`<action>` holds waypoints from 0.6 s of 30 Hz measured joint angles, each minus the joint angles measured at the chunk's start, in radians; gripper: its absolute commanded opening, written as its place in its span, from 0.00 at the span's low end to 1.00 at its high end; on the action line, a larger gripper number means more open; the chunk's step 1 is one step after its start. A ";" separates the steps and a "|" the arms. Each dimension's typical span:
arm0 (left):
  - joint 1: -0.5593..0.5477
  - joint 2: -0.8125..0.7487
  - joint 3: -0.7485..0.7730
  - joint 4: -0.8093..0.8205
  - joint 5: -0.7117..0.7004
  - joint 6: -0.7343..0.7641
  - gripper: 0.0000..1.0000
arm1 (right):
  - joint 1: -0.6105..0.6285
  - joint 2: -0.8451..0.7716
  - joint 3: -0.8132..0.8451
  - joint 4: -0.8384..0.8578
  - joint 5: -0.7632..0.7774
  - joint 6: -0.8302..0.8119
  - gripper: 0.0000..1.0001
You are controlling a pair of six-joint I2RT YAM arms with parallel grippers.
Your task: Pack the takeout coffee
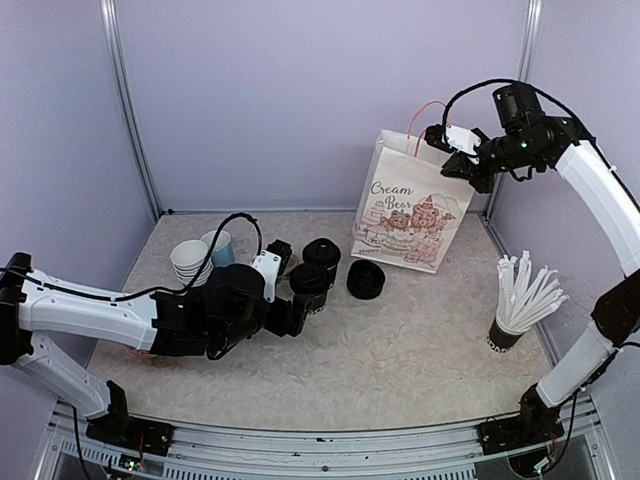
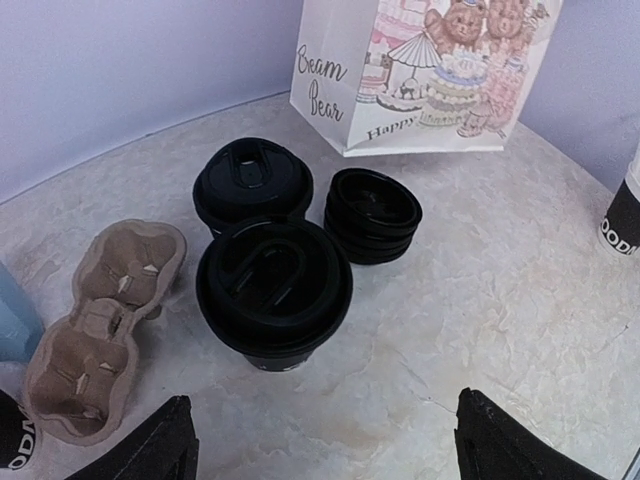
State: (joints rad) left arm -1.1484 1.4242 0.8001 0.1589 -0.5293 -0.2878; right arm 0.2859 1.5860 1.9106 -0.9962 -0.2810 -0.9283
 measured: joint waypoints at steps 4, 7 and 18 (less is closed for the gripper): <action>0.025 -0.052 -0.010 -0.027 -0.026 -0.008 0.87 | 0.092 -0.103 -0.059 0.006 0.002 0.003 0.00; 0.049 -0.103 -0.017 -0.060 -0.048 -0.019 0.87 | 0.146 -0.169 -0.088 0.004 0.007 0.007 0.00; 0.159 -0.242 -0.003 -0.214 -0.156 -0.058 0.99 | 0.219 -0.383 -0.246 -0.045 0.006 0.013 0.00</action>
State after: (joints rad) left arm -0.9894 1.1820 0.7975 -0.0555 -0.6853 -0.3462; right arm 0.5045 1.2034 1.6642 -1.0409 -0.2752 -0.9154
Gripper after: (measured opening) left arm 0.988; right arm 0.008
